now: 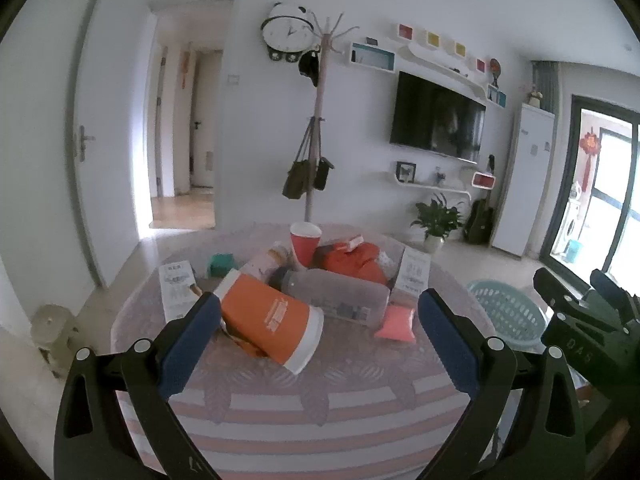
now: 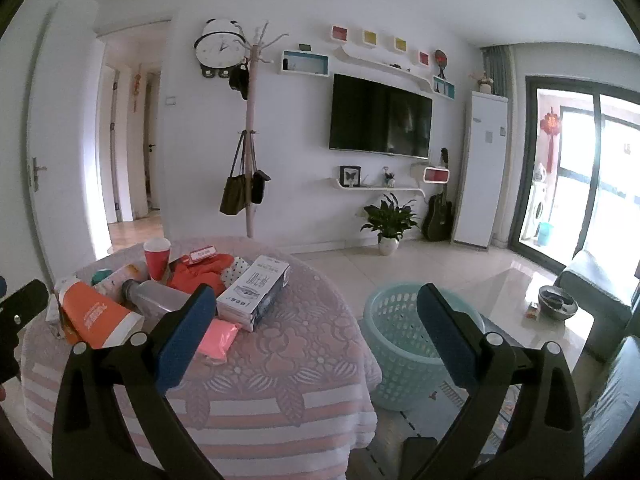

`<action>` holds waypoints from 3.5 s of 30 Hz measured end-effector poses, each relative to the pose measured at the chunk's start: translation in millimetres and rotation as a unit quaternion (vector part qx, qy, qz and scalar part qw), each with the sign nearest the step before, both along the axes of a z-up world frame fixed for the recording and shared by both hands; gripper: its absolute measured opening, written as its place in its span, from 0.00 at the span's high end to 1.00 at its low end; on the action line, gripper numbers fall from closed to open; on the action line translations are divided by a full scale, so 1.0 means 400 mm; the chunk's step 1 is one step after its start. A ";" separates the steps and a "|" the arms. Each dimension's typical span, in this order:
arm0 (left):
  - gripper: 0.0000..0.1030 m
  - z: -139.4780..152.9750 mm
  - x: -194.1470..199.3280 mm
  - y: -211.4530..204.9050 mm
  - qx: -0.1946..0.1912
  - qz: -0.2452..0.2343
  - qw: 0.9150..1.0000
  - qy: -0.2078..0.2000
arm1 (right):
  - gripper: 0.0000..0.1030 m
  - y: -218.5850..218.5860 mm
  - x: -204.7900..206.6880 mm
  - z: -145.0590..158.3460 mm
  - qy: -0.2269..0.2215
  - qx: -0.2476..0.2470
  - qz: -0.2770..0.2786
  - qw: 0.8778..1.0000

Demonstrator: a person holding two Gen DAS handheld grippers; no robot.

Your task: Collect trash

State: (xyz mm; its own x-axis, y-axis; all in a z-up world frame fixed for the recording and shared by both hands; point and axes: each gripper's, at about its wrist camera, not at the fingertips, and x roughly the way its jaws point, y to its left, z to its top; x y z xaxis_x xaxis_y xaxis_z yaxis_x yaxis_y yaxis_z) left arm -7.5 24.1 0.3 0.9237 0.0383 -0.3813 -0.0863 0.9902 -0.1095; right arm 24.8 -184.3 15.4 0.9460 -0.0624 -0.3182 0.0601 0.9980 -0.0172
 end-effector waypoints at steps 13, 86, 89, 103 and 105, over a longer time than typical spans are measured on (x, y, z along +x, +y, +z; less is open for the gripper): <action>0.07 0.006 0.002 0.007 -0.007 -0.014 1.000 0.006 | 0.07 0.004 0.020 -0.001 0.005 -0.009 -0.008 1.000; 0.22 -0.253 0.446 0.539 -0.170 0.081 0.949 0.253 | 0.27 0.066 0.607 -0.162 0.252 0.141 0.070 0.955; 0.24 -0.265 0.465 0.540 -0.169 0.085 0.946 0.263 | 0.27 0.090 0.647 -0.183 0.276 0.142 0.059 0.949; 0.46 -0.236 0.459 0.499 -0.072 0.092 0.960 0.253 | 0.51 0.132 0.701 -0.268 0.322 0.131 0.041 0.937; 0.46 -0.208 0.443 0.499 -0.077 0.086 0.967 0.226 | 0.52 0.125 0.684 -0.246 0.306 0.125 0.049 0.942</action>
